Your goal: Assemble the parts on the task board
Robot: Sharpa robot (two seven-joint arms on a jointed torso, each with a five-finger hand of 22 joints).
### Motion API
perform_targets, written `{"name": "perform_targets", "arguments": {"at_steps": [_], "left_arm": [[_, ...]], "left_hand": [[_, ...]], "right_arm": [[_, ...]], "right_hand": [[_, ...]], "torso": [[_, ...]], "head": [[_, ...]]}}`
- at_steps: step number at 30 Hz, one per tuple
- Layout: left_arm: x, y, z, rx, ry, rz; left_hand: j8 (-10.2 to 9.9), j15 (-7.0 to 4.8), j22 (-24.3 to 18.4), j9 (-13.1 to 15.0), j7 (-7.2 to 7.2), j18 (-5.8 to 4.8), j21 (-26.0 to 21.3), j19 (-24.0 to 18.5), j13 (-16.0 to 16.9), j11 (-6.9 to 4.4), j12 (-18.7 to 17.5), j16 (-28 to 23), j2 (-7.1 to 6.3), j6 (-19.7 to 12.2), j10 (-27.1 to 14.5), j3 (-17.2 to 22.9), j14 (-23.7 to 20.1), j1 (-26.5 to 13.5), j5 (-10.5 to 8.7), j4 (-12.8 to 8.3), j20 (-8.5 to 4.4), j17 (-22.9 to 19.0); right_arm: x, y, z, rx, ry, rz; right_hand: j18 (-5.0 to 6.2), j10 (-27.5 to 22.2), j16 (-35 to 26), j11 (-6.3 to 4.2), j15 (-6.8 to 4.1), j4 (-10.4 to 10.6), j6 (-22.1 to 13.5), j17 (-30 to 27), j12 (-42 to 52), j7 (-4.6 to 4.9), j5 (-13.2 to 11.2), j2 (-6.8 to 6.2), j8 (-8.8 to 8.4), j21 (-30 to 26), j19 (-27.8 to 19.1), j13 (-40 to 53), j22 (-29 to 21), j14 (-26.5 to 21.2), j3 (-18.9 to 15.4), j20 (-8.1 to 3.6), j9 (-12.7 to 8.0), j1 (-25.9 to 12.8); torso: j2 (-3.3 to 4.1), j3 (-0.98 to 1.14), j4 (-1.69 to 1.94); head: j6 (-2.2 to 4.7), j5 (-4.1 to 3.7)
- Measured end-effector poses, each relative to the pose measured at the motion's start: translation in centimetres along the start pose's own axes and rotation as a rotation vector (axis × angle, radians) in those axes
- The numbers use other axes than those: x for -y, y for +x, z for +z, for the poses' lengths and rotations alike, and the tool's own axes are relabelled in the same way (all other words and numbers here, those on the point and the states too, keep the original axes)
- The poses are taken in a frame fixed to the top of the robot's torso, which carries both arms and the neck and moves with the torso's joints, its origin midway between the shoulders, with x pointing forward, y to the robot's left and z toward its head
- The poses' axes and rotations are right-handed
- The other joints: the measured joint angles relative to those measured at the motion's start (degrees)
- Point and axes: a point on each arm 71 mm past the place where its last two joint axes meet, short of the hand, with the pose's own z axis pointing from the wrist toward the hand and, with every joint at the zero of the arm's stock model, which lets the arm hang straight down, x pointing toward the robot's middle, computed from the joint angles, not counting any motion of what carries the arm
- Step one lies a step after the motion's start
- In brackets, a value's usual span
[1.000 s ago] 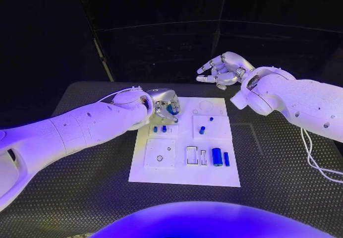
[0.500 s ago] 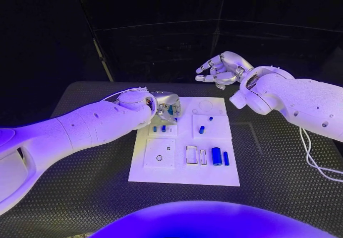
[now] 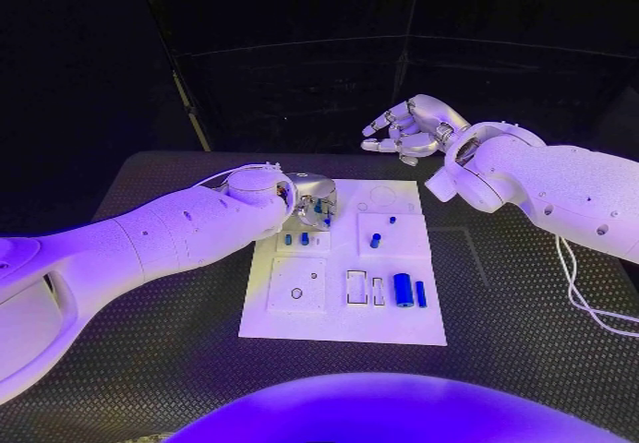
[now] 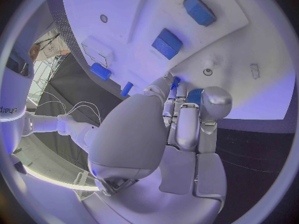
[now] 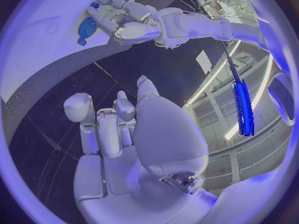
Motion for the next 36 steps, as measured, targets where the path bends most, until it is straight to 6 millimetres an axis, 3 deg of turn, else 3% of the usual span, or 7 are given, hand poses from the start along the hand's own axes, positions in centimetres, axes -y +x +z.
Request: {"name": "perform_targets", "arguments": {"at_steps": [12,20,32,36], "left_arm": [[-0.1,-0.1,0.4,-0.006,-0.007,0.006],[-0.1,-0.1,0.5,-0.006,-0.01,0.011],[-0.8,0.2,-0.4,0.032,-0.009,0.012],[-0.9,0.3,-0.9,0.048,-0.006,0.009]], "left_hand": [[-0.3,-0.12,0.8,-0.3,0.24,0.0,0.6,0.0,-0.5,0.0,-0.6,0.3,0.27,0.7,1.3,1.2,0.1,0.3,0.0,0.0,0.0,0.0],[-0.3,-0.62,2.5,-0.6,0.32,0.0,2.4,0.4,-0.7,-0.53,-1.0,0.7,1.59,3.4,5.0,4.9,0.2,1.6,-0.06,-1.4,-0.43,-0.1],[-0.8,-0.62,3.9,-0.8,0.6,0.01,3.3,0.8,-0.8,-0.69,-2.4,0.7,1.41,4.9,6.7,7.7,0.2,1.8,-0.23,-2.4,-0.78,-0.9],[-1.0,-0.62,4.1,-0.8,0.63,0.01,3.5,0.8,-0.8,-0.51,-3.1,0.7,0.79,4.9,6.8,8.4,0.2,1.3,-0.23,-2.5,-0.78,-1.1]], "right_arm": [[-0.1,0.1,0.1,-0.004,-0.002,0.001],[-0.1,0.2,0.1,-0.006,-0.002,0.001],[0.0,0.1,0.1,-0.006,-0.001,0.001],[0.0,0.1,0.1,-0.006,0.0,0.001]], "right_hand": [[0.0,0.0,0.0,0.0,0.0,0.0,0.0,0.0,0.0,0.0,0.0,0.23,0.0,0.0,0.0,0.1,0.0,0.0,0.0,0.0,0.0,0.2],[0.01,0.0,0.0,0.0,0.0,0.0,0.0,0.0,0.0,0.0,0.0,0.23,0.0,0.0,0.0,0.1,0.0,0.0,0.0,0.0,0.0,0.2],[0.0,0.0,0.0,0.0,0.0,0.1,0.0,0.0,0.0,0.0,0.0,0.23,0.0,0.0,0.0,0.2,0.0,0.0,-0.1,0.0,0.0,0.2],[0.0,0.0,0.0,0.0,0.0,0.1,0.0,0.0,0.0,0.0,0.0,0.23,0.0,0.0,0.0,0.2,0.0,0.0,-0.1,0.0,0.0,0.2]], "torso": [[0.0,0.02,0.03],[0.0,0.02,0.03],[-0.04,-0.04,0.07],[-0.06,-0.04,0.08]], "head": [[-0.05,0.04],[-0.09,-0.07],[0.1,-0.16],[0.22,-0.07]]}}
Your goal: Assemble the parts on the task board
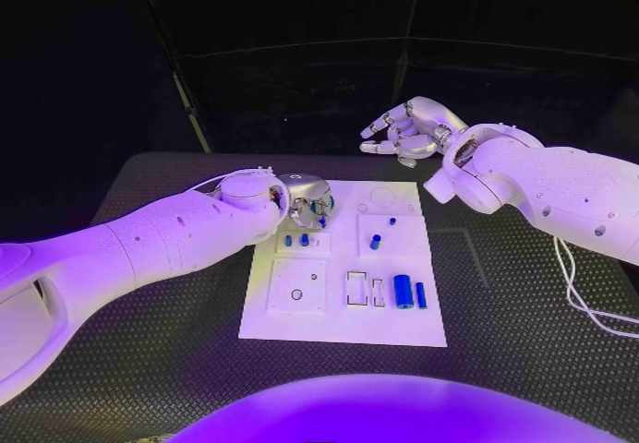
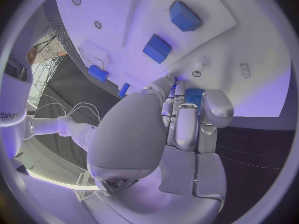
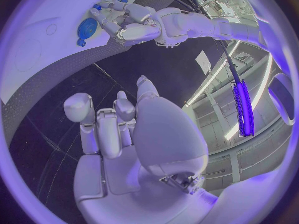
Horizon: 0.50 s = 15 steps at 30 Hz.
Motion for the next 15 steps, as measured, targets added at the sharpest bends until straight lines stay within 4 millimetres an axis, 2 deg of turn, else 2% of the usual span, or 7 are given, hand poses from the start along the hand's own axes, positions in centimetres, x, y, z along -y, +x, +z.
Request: {"name": "perform_targets", "arguments": {"at_steps": [6,15], "left_arm": [[-0.1,-1.1,-0.6,0.052,0.007,-0.018],[-1.8,-2.2,-2.3,0.1,-0.019,-0.047]], "left_hand": [[-0.6,0.0,0.1,-0.3,0.11,0.0,0.0,0.0,0.0,0.04,-0.9,0.0,-0.53,0.1,0.1,0.5,0.0,-1.4,0.01,0.4,0.0,-0.4],[-0.8,0.0,0.2,-0.4,0.18,0.0,0.0,0.0,0.0,0.19,-1.2,0.0,-0.81,0.2,0.2,0.8,0.0,-1.8,0.02,0.4,0.0,-0.5]], "right_arm": [[0.1,0.0,0.0,0.0,0.002,0.0],[0.2,-0.1,-0.1,0.001,0.005,-0.001]], "right_hand": [[0.0,0.0,0.0,0.0,0.0,0.0,0.0,0.0,0.0,0.0,0.0,0.0,0.0,0.0,0.0,0.0,0.0,0.0,0.0,0.0,0.0,0.0],[0.0,0.0,0.0,0.0,0.0,0.0,0.0,0.0,0.0,0.0,0.0,0.24,0.24,0.0,0.0,0.0,0.0,0.0,0.0,0.0,0.0,-0.2]], "torso": [[-0.01,0.01,0.07],[-0.01,0.03,0.1]], "head": [[0.22,0.13],[0.36,0.32]]}}
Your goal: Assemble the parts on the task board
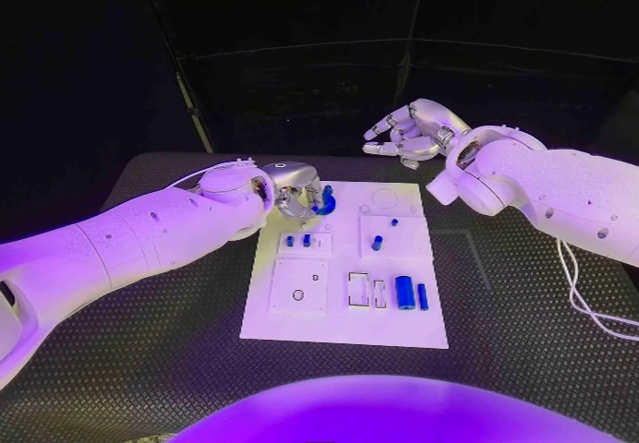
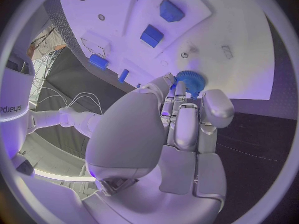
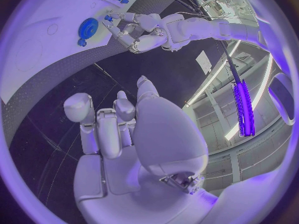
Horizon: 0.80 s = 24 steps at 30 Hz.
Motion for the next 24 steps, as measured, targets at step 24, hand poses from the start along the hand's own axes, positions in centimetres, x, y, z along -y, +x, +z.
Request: {"name": "perform_targets", "arguments": {"at_steps": [24], "left_arm": [[-1.9,0.5,-1.4,-0.047,-0.051,-0.031]], "left_hand": [[0.0,0.01,0.1,-0.1,0.0,0.0,0.0,0.0,0.0,0.0,-0.5,0.0,-0.39,0.0,0.4,0.2,0.0,-0.8,0.0,0.2,0.0,-0.3]], "right_arm": [[0.3,-0.1,-0.1,0.0,0.006,0.0]], "right_hand": [[0.0,0.0,0.0,0.0,0.0,0.0,0.0,0.0,0.0,0.0,0.0,0.0,0.0,0.0,0.0,0.0,0.0,0.0,0.0,0.0,0.0,0.0]], "torso": [[0.06,0.03,-0.17]], "head": [[-0.05,0.43]]}}
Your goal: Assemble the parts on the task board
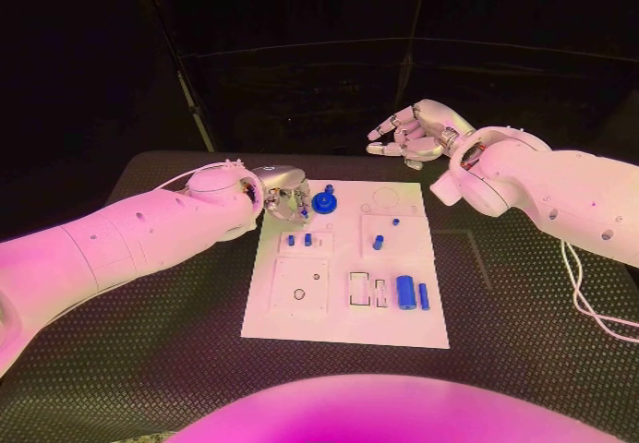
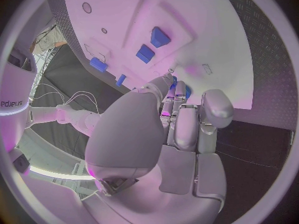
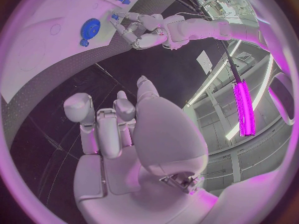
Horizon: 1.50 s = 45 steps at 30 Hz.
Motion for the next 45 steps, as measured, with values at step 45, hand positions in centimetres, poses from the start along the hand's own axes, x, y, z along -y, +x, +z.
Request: {"name": "perform_targets", "arguments": {"at_steps": [45], "left_arm": [[0.07,0.63,0.21,-0.071,-0.019,-0.007]], "left_hand": [[-0.2,0.0,0.1,0.0,-0.42,0.0,0.0,0.0,0.4,-0.5,0.0,0.0,-0.23,1.4,1.5,0.2,0.0,-0.2,0.0,-0.2,0.02,-0.3]], "right_arm": [[0.1,0.13,0.11,-0.002,0.002,0.001]], "right_hand": [[0.0,0.0,0.0,0.0,0.0,0.0,0.2,0.0,0.0,-0.21,0.0,0.0,0.0,0.0,0.0,0.0,0.0,0.0,0.0,0.0,0.0,0.0]], "torso": [[0.01,-0.01,0.0]], "head": [[-0.32,-0.09]]}}
